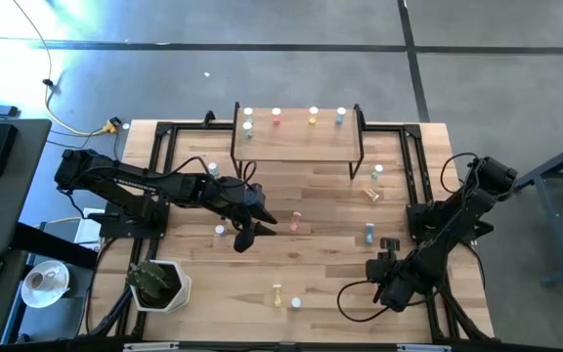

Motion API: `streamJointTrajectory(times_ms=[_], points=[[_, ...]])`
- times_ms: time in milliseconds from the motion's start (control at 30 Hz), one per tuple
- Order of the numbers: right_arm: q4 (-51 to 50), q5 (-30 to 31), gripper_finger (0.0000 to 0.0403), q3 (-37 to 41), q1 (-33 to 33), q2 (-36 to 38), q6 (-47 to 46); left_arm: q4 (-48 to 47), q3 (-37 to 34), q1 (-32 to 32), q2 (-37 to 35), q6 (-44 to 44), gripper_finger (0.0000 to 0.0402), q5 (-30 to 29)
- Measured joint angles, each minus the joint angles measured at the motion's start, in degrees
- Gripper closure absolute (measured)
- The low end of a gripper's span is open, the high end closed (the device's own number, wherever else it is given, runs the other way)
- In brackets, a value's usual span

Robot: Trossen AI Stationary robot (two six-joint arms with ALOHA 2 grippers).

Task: Pick and place medicine bottles onto shelf by color
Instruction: Put the pink pill bottle on the shelf

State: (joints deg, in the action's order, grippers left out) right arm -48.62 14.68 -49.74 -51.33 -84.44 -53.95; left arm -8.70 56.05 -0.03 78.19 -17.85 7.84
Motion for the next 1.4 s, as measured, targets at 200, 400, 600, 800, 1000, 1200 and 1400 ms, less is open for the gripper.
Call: streamJointTrajectory(times_ms=[200,400,600,800,1000,1200,1400], points=[[0.0,-0.18,0.0282,0.0,0.0,0.0,0.02,-0.01,0.0,0.0,0.0,0.0,0.0245,0.0],[0.0,-0.42,0.0287,0.0,-0.02,0.45,0.35,-0.01,0.0,0.02,0.0,0.0,0.0245,-0.02],[1.08,0.13,0.0288,0.0,0.42,3.56,0.02,-0.04,0.0,2.09,0.0,0.02,0.0245,0.12],[5.82,1.66,0.0288,-0.02,4.64,8.84,2.56,-3.28,0.01,5.87,-0.22,2.71,0.0245,0.5],[9.49,2.87,0.0288,-0.02,12.97,14.41,9.39,-6.51,0.04,10.01,-1.2,8.55,0.0245,0.48],[13.96,3.72,0.0288,-0.02,24.84,18.84,20.16,-6.91,0.02,14.77,-2.0,11.58,0.0245,0.33],[19.34,-0.86,0.0289,-0.04,39.58,21.46,32.83,-7.45,0.04,19.52,-2.58,15.61,0.0245,0.1]])
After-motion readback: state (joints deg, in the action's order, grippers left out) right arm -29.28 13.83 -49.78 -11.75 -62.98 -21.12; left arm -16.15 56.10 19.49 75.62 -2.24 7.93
